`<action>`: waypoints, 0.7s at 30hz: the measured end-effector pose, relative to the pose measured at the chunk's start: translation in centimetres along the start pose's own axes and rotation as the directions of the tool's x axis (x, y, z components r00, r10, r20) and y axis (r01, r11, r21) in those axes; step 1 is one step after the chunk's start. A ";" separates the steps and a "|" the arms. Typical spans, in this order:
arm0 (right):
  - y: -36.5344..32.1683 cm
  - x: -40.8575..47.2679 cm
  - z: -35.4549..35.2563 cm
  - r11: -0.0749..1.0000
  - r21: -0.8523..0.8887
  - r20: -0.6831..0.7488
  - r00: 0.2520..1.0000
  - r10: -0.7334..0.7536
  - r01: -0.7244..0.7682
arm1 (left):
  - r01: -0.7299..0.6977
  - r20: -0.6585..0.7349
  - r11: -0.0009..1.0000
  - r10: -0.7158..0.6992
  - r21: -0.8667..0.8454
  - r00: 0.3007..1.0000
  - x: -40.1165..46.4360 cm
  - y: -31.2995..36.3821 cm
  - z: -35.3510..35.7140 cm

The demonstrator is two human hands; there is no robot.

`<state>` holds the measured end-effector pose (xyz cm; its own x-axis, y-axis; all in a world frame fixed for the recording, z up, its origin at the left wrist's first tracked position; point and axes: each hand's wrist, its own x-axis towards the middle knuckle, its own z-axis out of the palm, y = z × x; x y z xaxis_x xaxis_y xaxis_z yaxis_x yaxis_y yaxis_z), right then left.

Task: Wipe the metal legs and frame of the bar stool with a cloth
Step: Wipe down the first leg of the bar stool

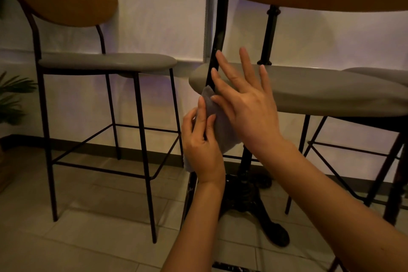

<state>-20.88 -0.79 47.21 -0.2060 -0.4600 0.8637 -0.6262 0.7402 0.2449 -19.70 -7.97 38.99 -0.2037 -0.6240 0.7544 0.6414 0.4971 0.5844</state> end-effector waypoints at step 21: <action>-0.3 -0.2 0.1 0.998 -0.017 0.039 0.997 0.060 -0.059 | -0.045 0.025 0.999 0.045 0.028 0.999 -1.8 -1.4 -1.3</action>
<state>-20.70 -0.97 46.94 -0.2725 -0.4336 0.8589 -0.6000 0.7745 0.2006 -19.31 -8.31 36.38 -0.1932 -0.5860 0.7869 0.6286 0.5418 0.5579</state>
